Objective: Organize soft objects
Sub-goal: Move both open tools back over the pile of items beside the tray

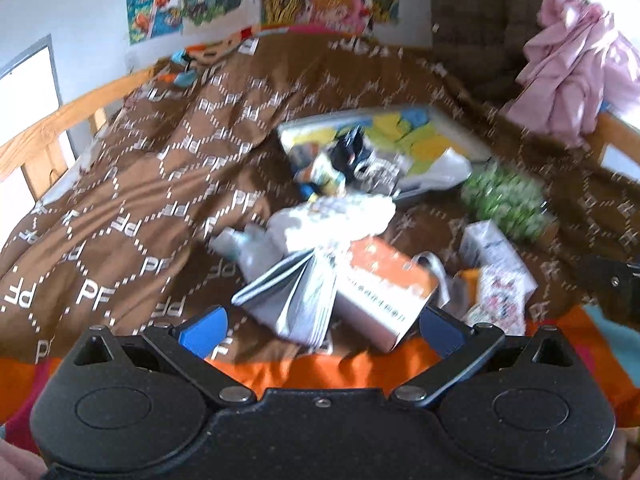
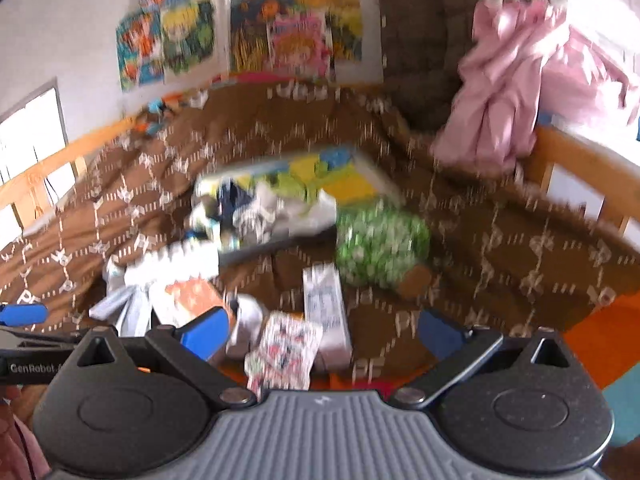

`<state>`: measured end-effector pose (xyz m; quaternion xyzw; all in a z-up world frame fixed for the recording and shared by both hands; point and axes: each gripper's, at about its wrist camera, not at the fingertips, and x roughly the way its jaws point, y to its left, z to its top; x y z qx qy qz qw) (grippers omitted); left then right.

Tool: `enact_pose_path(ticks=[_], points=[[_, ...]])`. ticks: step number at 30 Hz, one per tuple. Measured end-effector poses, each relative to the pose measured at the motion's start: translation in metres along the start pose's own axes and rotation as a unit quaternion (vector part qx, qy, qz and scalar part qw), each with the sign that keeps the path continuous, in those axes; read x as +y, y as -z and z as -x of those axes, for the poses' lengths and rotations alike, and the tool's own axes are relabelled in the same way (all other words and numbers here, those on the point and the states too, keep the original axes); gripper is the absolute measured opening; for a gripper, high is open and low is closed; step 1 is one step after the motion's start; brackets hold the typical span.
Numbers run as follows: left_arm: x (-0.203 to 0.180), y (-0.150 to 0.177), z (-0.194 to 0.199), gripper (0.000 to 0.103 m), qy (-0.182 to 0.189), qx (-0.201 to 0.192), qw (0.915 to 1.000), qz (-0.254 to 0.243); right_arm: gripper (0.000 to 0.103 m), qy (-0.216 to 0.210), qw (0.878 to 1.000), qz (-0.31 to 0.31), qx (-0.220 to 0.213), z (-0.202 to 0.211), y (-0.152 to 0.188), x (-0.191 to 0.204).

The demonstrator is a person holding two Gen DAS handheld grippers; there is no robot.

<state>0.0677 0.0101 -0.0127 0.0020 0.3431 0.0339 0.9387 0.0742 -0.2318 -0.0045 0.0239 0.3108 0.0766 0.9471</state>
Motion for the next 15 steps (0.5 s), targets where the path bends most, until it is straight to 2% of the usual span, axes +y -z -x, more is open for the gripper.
enact_pose_path(ticks=[3, 6, 12, 15], points=[[0.001, -0.001, -0.01, 0.102, -0.005, 0.034, 0.9994, 0.003, 0.103, -0.021, 0.998, -0.022, 0.05, -0.013, 0.003, -0.005], [-0.001, 0.002, -0.018, 0.102, -0.012, 0.056, 0.9983, -0.003, 0.103, -0.029, 0.996, -0.027, 0.078, -0.022, 0.006, -0.005], [0.0, 0.001, -0.033, 0.102, -0.018, 0.093, 0.9954, 0.005, 0.103, -0.039, 0.992, -0.022, 0.117, -0.04, 0.007, -0.001], [0.0, -0.001, -0.042, 0.102, 0.003, 0.107, 0.9941, 0.015, 0.103, -0.044, 0.991, -0.024, 0.124, -0.043, 0.006, -0.001]])
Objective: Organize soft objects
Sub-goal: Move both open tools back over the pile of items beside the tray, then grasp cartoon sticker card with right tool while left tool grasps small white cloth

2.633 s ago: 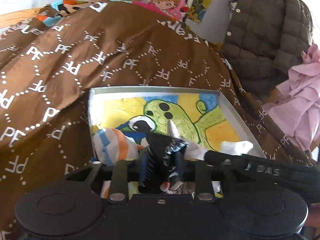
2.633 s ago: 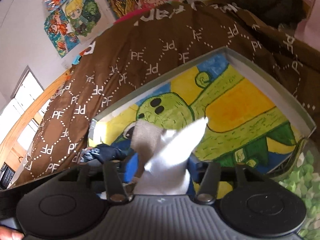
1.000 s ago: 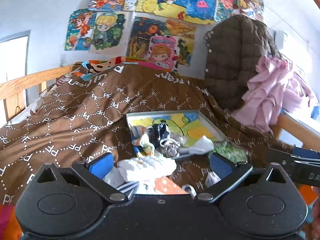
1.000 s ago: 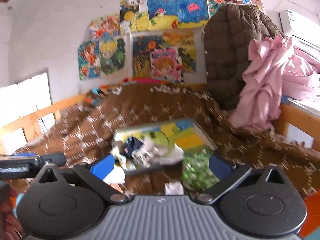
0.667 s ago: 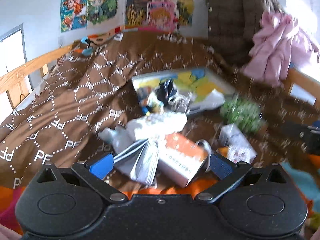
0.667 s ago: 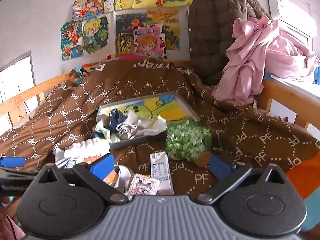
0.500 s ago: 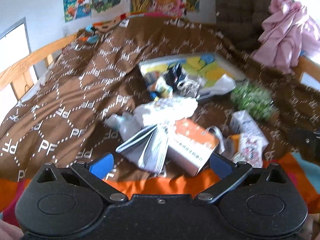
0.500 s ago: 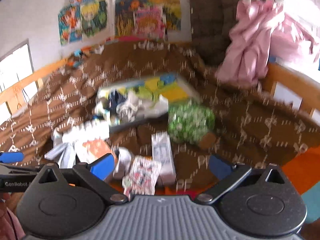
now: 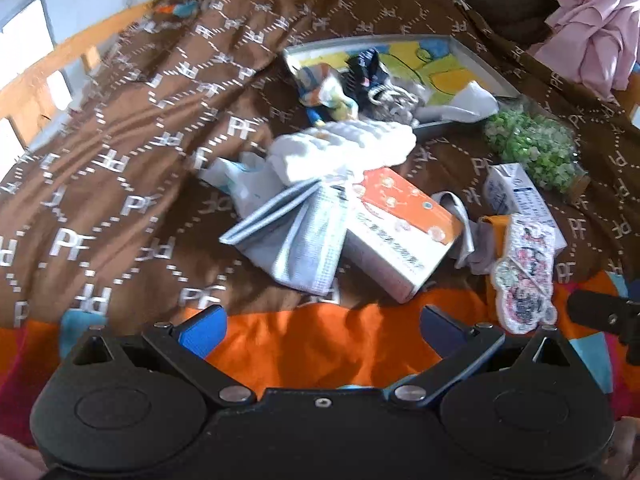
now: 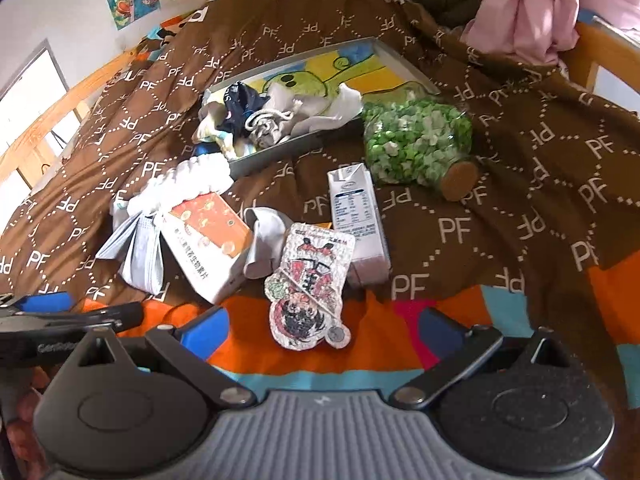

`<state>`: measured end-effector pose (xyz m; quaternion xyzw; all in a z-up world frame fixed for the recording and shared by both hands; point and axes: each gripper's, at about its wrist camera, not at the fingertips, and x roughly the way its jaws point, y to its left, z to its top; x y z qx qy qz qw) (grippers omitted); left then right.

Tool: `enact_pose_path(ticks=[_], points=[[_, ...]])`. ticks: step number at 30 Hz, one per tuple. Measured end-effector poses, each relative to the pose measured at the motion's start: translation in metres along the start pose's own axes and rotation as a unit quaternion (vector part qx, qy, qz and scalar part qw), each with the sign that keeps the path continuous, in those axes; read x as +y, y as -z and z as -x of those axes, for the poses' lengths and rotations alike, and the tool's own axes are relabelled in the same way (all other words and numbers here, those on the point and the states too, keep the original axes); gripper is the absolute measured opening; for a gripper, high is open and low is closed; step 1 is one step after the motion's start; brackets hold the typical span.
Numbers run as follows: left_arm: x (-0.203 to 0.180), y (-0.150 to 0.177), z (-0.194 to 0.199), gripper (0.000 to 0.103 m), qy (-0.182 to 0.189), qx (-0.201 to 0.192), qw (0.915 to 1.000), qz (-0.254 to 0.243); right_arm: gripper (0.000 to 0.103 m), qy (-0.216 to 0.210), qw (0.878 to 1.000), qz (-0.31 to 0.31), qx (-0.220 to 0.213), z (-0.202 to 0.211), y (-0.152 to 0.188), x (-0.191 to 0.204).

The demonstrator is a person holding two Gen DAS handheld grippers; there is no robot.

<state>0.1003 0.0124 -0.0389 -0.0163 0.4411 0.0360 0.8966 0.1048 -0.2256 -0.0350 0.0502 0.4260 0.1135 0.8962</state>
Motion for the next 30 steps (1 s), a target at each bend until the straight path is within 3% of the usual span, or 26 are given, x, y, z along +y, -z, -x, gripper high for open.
enact_pose_path(ticks=[7, 12, 21, 30], points=[[-0.005, -0.018, -0.011, 0.102, 0.026, 0.014, 0.9991, -0.031, 0.103, -0.011, 1.0, -0.013, 0.015, -0.008, -0.003, -0.004], [-0.016, -0.03, -0.022, 0.102, 0.057, 0.03, 0.9933, -0.096, 0.103, -0.03, 0.999, -0.02, 0.026, -0.015, -0.004, -0.006], [-0.042, -0.053, -0.033, 0.101, 0.112, -0.029, 0.9657, -0.233, 0.101, -0.027, 0.998, -0.036, 0.051, -0.038, -0.007, -0.006], [-0.06, -0.079, -0.068, 0.098, 0.179, -0.063, 0.9255, -0.327, 0.098, -0.019, 0.998, -0.024, 0.049, -0.05, -0.009, 0.0]])
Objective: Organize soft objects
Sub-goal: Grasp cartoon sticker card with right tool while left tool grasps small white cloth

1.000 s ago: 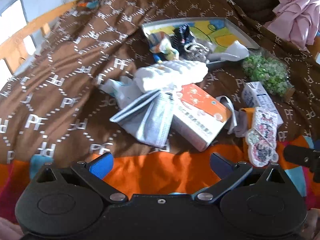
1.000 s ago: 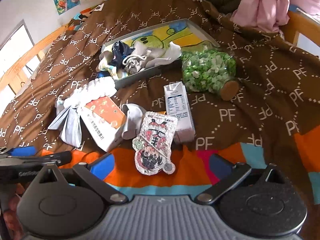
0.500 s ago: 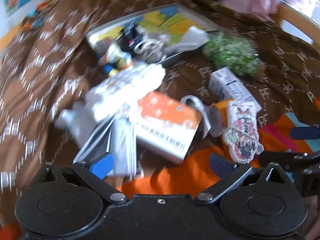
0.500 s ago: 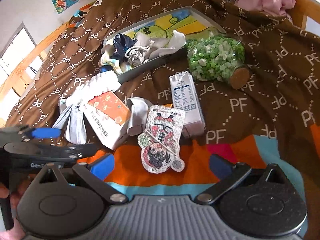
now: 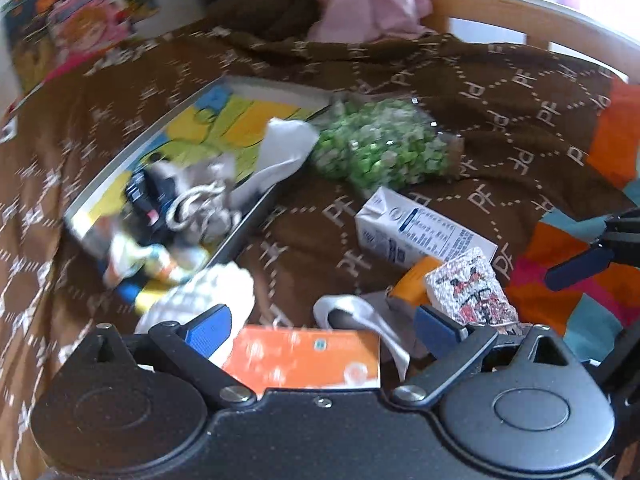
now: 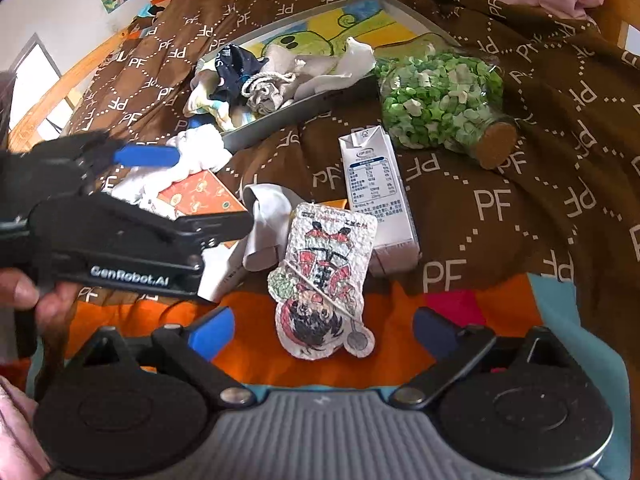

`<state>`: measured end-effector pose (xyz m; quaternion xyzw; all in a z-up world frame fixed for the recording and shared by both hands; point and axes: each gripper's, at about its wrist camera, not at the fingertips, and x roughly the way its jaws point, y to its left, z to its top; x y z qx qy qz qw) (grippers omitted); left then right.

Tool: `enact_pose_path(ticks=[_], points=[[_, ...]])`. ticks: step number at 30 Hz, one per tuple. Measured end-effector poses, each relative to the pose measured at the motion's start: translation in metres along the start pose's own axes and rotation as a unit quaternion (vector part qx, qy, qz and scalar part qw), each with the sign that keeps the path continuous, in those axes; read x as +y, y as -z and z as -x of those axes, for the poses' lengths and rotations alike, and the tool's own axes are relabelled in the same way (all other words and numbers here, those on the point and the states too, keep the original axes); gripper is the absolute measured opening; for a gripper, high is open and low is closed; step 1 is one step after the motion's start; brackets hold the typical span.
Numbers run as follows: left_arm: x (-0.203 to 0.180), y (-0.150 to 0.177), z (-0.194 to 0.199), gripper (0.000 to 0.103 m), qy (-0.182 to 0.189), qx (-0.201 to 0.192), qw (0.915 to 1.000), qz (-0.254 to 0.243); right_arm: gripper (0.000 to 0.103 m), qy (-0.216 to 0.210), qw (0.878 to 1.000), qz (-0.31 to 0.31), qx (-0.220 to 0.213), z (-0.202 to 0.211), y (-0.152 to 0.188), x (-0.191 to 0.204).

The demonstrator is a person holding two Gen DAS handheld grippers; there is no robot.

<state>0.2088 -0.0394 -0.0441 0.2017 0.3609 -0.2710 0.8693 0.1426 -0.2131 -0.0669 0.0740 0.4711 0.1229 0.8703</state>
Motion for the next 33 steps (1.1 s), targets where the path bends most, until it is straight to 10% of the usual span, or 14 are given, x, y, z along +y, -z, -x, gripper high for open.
enact_pose_path(ticks=[11, 24, 33], points=[[0.006, -0.013, -0.03, 0.094, 0.064, 0.013, 0.9965, -0.052, 0.089, 0.02, 1.0, 0.009, 0.01, -0.012, -0.001, 0.002], [0.043, -0.016, -0.052, 0.085, 0.129, 0.053, 0.9894, 0.038, 0.079, 0.025, 1.0, 0.015, 0.011, -0.02, 0.0, 0.004], [0.036, -0.016, -0.063, 0.059, 0.135, 0.084, 0.9869, 0.026, 0.073, 0.03, 0.999, 0.02, 0.018, -0.03, -0.001, 0.008]])
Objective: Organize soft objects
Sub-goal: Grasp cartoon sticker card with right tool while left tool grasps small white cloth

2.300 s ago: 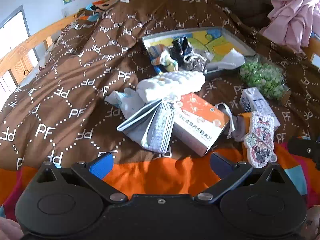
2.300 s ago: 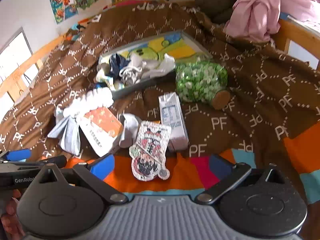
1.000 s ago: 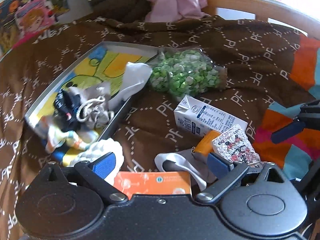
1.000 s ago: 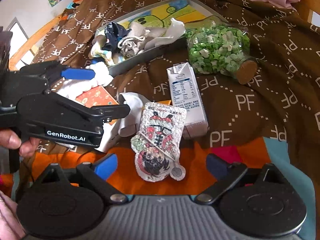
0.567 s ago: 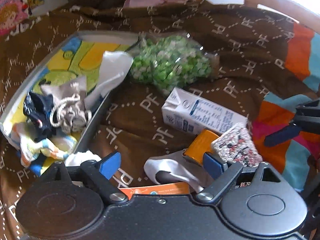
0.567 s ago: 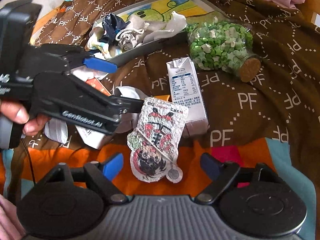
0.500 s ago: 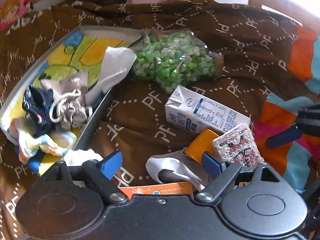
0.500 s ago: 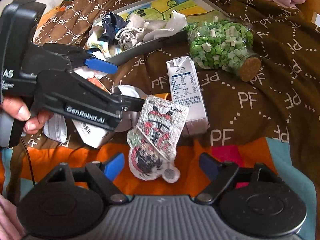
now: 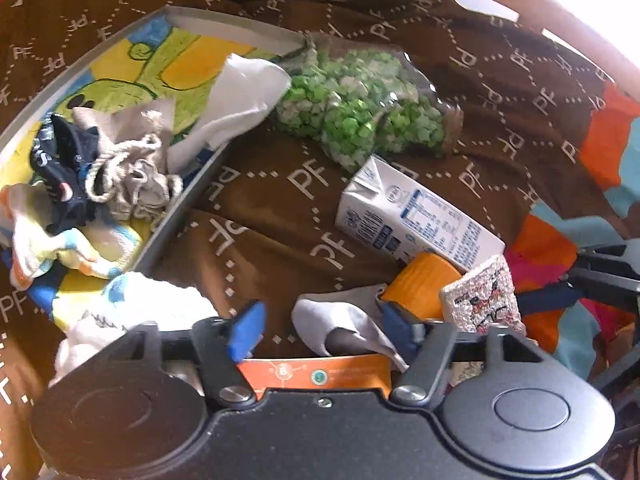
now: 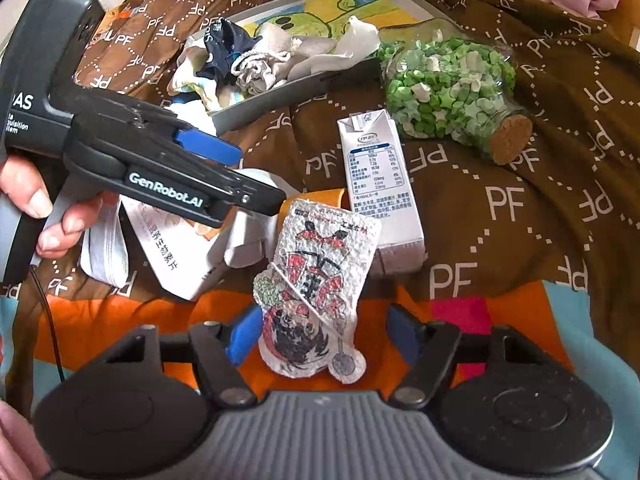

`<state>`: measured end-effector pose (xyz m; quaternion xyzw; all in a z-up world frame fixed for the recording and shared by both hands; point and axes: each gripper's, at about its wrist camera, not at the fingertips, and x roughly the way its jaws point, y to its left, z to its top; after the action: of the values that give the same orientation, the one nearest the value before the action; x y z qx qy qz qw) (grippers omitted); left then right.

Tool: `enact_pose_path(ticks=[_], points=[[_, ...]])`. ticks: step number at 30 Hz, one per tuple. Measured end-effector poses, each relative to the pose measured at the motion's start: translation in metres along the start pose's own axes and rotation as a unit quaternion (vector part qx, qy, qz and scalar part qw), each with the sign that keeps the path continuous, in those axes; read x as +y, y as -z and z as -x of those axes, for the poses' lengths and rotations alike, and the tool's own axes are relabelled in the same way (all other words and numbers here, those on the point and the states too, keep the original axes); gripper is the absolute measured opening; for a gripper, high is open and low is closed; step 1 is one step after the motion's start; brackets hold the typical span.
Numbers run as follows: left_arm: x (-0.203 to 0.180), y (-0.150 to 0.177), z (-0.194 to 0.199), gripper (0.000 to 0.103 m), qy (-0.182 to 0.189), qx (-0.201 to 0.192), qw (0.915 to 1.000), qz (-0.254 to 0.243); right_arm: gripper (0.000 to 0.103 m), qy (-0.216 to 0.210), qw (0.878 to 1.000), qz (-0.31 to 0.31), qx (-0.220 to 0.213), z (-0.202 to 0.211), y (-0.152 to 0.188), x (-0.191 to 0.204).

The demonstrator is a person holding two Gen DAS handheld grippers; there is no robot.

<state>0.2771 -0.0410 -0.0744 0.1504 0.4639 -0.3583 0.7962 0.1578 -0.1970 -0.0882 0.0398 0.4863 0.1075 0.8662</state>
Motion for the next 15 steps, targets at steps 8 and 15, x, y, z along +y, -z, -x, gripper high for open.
enact_pose_path(ticks=[8, 15], points=[[-0.0025, 0.0028, 0.001, 0.031, 0.024, 0.0, 0.9997, 0.001, 0.063, -0.007, 1.0, 0.007, 0.01, -0.0037, 0.0012, 0.0037], [-0.0067, 0.0065, 0.0088, 0.016, 0.007, -0.005, 0.9996, 0.026, 0.05, -0.027, 1.0, -0.011, 0.012, -0.0007, 0.0011, 0.0011]])
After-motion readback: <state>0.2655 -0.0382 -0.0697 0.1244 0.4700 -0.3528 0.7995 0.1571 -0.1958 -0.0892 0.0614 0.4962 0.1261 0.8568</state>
